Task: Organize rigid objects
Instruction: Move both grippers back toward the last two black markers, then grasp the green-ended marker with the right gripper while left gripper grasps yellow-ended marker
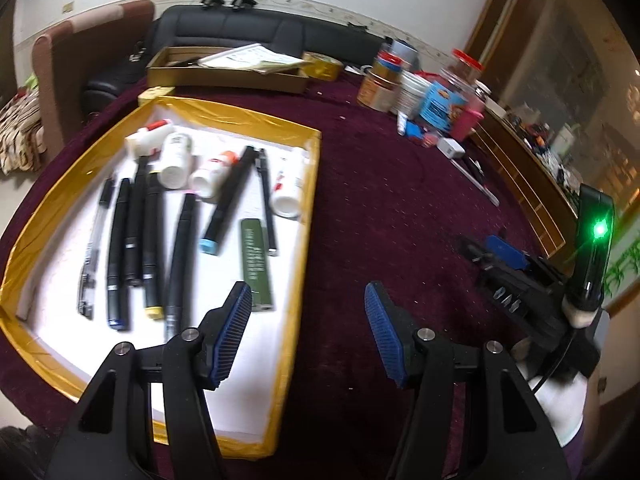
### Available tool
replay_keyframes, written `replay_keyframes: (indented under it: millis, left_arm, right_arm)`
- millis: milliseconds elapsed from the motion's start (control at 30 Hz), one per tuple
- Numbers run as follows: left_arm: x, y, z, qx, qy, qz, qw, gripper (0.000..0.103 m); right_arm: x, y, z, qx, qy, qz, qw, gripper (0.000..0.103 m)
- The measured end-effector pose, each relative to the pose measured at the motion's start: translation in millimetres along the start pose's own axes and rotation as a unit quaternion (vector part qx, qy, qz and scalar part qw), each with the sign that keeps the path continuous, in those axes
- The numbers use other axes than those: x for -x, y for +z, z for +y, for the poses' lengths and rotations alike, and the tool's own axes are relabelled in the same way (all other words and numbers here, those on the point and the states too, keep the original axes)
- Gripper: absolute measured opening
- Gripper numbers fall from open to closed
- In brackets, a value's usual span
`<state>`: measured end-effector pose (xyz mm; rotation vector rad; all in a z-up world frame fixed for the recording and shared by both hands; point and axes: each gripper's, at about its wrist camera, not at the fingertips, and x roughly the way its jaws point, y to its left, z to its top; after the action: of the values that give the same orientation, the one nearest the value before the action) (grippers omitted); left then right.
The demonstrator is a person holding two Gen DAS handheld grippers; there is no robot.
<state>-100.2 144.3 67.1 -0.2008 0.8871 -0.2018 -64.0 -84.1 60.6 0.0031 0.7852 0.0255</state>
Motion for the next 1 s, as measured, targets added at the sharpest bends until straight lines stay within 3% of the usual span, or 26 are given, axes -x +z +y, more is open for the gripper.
replay_keyframes:
  millis: [100, 233, 400, 500, 633, 800, 1000]
  left_arm:
    - [-5, -2, -11, -0.012, -0.007, 0.008, 0.9999, 0.058]
    - [-14, -4, -24, -0.022, -0.016, 0.019, 0.9994, 0.058]
    - [-21, -8, -39, -0.036, -0.025, 0.032, 0.9985, 0.058]
    - [-23, -10, -45, -0.042, -0.027, 0.037, 0.9981, 0.058]
    - [-20, -12, -48, -0.048, -0.027, 0.038, 0.9978, 0.058]
    - [-20, -14, -49, -0.048, -0.027, 0.040, 0.9977, 0.058]
    - [-22, -17, -50, -0.045, -0.033, 0.045, 0.9975, 0.058]
  right_arm:
    - [-1, -5, -69, -0.084, -0.010, 0.014, 0.996, 0.046]
    - [-1, -21, -159, -0.196, -0.018, 0.029, 0.980, 0.046]
    - [-6, -34, -211, -0.272, 0.015, 0.047, 0.961, 0.046]
    - [-7, -37, -213, -0.281, 0.039, 0.050, 0.958, 0.046]
    - [-16, -32, -197, -0.263, 0.042, 0.058, 0.962, 0.046]
    - [-37, -24, -182, -0.230, -0.004, 0.071, 0.971, 0.044]
    - [-51, -9, -153, -0.151, -0.065, 0.073, 0.984, 0.023]
